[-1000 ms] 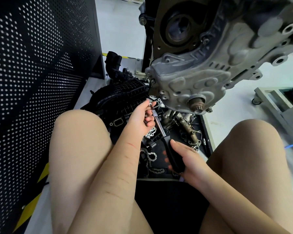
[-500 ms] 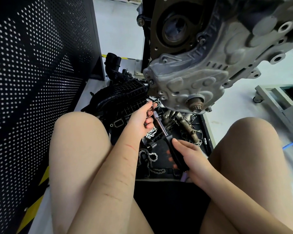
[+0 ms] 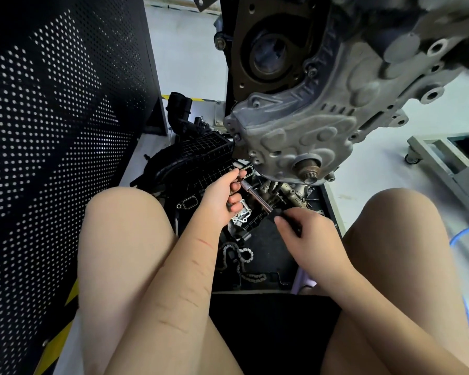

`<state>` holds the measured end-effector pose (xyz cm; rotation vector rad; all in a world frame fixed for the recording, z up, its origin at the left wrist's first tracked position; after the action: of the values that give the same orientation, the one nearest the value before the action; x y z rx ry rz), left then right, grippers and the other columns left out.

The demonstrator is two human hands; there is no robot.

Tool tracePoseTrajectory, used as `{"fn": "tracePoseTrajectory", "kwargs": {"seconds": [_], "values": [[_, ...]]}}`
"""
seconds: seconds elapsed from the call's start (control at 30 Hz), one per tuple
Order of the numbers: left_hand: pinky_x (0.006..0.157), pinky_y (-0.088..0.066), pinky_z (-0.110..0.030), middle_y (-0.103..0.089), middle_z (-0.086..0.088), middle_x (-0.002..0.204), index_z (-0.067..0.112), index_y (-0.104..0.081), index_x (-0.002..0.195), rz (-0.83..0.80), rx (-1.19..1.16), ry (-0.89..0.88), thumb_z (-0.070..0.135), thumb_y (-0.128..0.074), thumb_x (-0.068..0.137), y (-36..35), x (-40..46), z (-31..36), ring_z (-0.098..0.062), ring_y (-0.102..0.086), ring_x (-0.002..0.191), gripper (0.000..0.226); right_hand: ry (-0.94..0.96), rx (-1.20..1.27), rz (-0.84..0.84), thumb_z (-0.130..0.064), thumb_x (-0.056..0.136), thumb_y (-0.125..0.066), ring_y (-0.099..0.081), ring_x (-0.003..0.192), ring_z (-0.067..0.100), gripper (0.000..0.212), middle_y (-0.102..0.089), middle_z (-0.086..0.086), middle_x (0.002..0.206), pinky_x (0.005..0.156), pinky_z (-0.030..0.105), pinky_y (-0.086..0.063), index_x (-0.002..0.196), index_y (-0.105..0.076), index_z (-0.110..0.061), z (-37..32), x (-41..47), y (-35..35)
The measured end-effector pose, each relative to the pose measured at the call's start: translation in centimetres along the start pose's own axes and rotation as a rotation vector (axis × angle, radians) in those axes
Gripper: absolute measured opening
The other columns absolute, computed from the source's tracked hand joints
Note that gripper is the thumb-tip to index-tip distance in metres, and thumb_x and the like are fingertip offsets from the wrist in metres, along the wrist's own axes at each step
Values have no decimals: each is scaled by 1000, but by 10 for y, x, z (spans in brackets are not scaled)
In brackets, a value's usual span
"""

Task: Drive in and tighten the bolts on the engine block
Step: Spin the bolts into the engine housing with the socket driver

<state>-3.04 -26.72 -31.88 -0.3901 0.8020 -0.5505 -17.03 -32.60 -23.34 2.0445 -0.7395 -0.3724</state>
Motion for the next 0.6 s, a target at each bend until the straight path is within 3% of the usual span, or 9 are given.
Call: {"fn": "tracePoseTrajectory", "kwargs": {"seconds": [0.13, 0.3, 0.43, 0.6], "values": [[29, -15, -14, -33, 7, 56, 16, -59, 82, -5, 8, -3, 25, -43, 97, -2, -3, 1, -1, -23, 29, 23, 34, -128, 53, -33, 92, -51, -57, 90, 25, 25, -60, 1, 97, 63, 31, -43, 103, -63, -15, -7, 0, 10], [28, -17, -14, -37, 9, 49, 16, -59, 82, -42, 4, -66, 27, -43, 97, -16, -12, 14, -1, -25, 30, 25, 35, -2, 82, -33, 91, -52, -57, 97, 23, 26, -62, 2, 105, 75, 32, -42, 106, -61, -12, -9, -6, 17], [27, -17, -13, -36, 9, 43, 14, -55, 74, -49, -53, -175, 25, -43, 96, -34, -33, 34, -2, -26, 28, 28, 63, 179, 127, -31, 89, -58, -57, 93, 18, 24, -66, 3, 99, 68, 20, -32, 103, -63, -12, -14, -16, 36], [26, -16, -13, -36, 10, 41, 14, -54, 71, -74, -1, -296, 25, -44, 96, -64, -64, 52, -2, -26, 27, 29, 88, 374, 161, -27, 87, -60, -51, 71, 6, 14, -60, -7, 77, 61, 16, -34, 91, -64, -14, -15, -31, 61]]}}
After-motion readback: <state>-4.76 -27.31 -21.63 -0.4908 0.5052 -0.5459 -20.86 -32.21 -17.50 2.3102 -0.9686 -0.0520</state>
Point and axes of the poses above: each hand's wrist, its own x-axis towards the middle knuckle, its own y-axis out of the back of the hand, z = x × y, the point moved 7 cm from there along x, towards the middle knuckle
